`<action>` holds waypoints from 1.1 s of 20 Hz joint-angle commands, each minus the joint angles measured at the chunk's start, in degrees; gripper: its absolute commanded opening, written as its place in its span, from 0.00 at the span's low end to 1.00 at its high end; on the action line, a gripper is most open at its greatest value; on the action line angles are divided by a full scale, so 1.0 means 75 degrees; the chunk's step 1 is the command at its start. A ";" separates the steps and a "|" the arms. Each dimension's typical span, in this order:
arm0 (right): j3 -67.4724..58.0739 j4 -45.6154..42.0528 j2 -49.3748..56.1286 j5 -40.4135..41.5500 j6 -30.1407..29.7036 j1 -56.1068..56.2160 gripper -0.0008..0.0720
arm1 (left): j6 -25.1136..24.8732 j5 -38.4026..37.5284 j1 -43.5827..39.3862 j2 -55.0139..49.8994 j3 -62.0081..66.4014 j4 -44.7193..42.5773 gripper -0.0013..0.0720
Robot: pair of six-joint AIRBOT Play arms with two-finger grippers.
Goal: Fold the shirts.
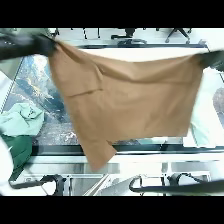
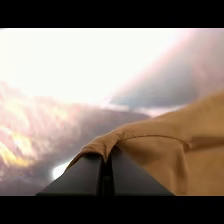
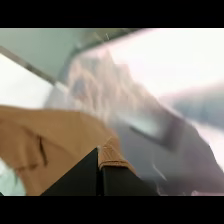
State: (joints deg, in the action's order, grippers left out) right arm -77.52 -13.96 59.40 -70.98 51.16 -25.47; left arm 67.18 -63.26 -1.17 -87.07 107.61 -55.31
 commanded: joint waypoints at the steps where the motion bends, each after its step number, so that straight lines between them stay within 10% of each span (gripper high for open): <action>1: 0.1008 -0.0364 0.1766 0.1451 -0.0854 0.1157 0.03 | -0.0012 0.1166 -0.0297 -0.2192 0.0020 -0.0277 0.04; 6: 0.0452 0.0886 0.4045 0.2949 -0.2119 0.1932 0.03 | -0.0006 0.1804 -0.0128 -0.3698 0.0676 -0.0213 0.04; 8: 0.0006 0.0851 0.4255 0.2885 -0.2139 0.1894 0.37 | 0.0055 0.1189 -0.0102 -0.3917 0.1311 -0.0221 0.05; 10: -0.0396 0.0597 0.4074 0.2285 -0.2101 0.1632 0.45 | 0.0055 0.0691 0.0020 -0.3663 0.1513 -0.0227 0.05; 11: -0.0525 0.0425 0.3864 0.1947 -0.1929 0.1416 0.45 | 0.0052 0.0560 0.0128 -0.3366 0.1434 -0.0227 0.17; 12: -0.0597 0.0119 0.3564 0.1754 -0.1574 0.1142 0.45 | 0.0099 0.0519 0.0300 -0.2990 0.1271 -0.0227 0.62; 13: -0.0606 -0.0224 0.3238 0.1623 -0.1259 0.0854 0.45 | 0.0347 0.0466 0.0507 -0.2626 0.1107 -0.0227 0.79; 22: 0.0184 -0.3829 0.1157 -0.0799 0.0172 -0.1335 0.45 | 0.1311 -0.3042 0.2559 -0.0306 -0.2159 -0.0224 0.79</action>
State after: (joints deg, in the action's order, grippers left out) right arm -79.26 -34.50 71.55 -71.46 50.17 -32.12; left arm 75.07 -77.06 14.22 -94.13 102.89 -57.17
